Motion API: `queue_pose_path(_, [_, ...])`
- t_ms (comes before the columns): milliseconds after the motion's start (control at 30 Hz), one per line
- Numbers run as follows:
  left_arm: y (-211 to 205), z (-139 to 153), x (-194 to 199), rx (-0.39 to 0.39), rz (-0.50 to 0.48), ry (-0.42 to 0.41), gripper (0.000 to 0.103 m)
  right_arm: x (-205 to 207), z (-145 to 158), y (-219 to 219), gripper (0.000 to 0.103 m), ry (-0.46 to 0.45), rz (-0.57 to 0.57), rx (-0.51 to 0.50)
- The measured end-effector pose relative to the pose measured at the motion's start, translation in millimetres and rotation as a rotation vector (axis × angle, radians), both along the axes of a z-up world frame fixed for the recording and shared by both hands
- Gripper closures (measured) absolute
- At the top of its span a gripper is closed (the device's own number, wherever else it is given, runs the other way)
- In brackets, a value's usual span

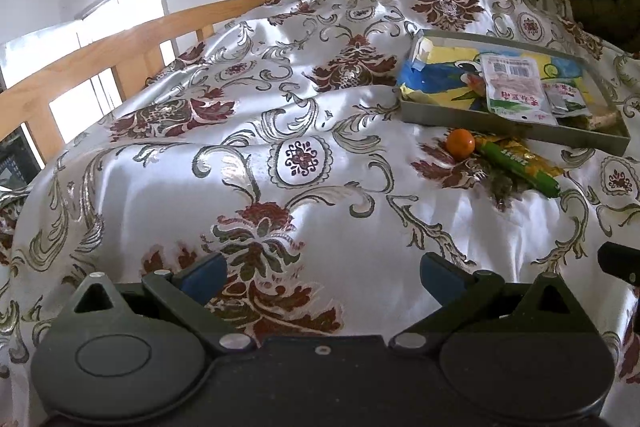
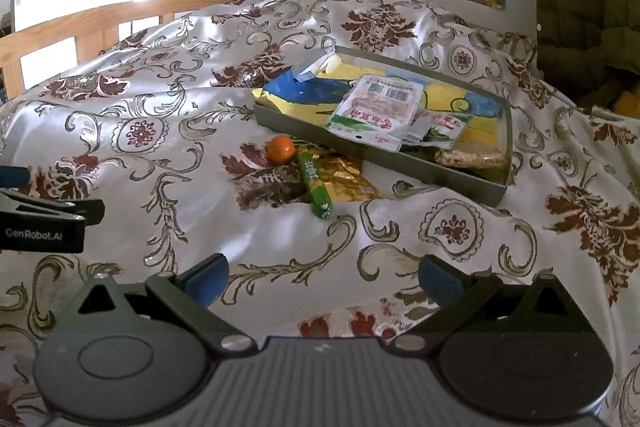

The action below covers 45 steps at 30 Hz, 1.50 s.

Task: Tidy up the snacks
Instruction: 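Move left tool toward the brown dried snack packet while right tool approaches the green stick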

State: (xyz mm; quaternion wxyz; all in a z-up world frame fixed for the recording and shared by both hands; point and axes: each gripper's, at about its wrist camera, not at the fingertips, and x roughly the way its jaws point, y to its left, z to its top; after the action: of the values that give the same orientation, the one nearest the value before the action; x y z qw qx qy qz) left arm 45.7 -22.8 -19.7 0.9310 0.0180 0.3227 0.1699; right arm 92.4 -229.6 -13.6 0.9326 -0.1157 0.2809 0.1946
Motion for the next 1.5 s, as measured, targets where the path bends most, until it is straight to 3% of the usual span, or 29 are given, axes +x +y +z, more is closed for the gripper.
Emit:
queue_pose_path(133, [1,2,8,0.011,-0.007,-0.007,0.001,7,-1,0,0.000,-0.041,-0.018,-0.037])
queue_pose_path(433, [4,6,42,-0.008,-0.030,-0.015,0.001,31,-8,-6,0.000,-0.042,-0.055,-0.034])
queue_pose_path(967, [4,6,114,-0.007,-0.231,0.049,0.001,60,-32,13,0.000,-0.111,-0.013,-0.116])
queue_pose_path(1133, [0,4,127,-0.025,-0.290,0.072,0.001,64,-36,15,0.000,-0.134,-0.008,-0.098])
queue_pose_path(1500, [-12,2,147,-0.013,-0.385,0.090,0.001,71,-43,22,0.009,-0.170,0.027,-0.097])
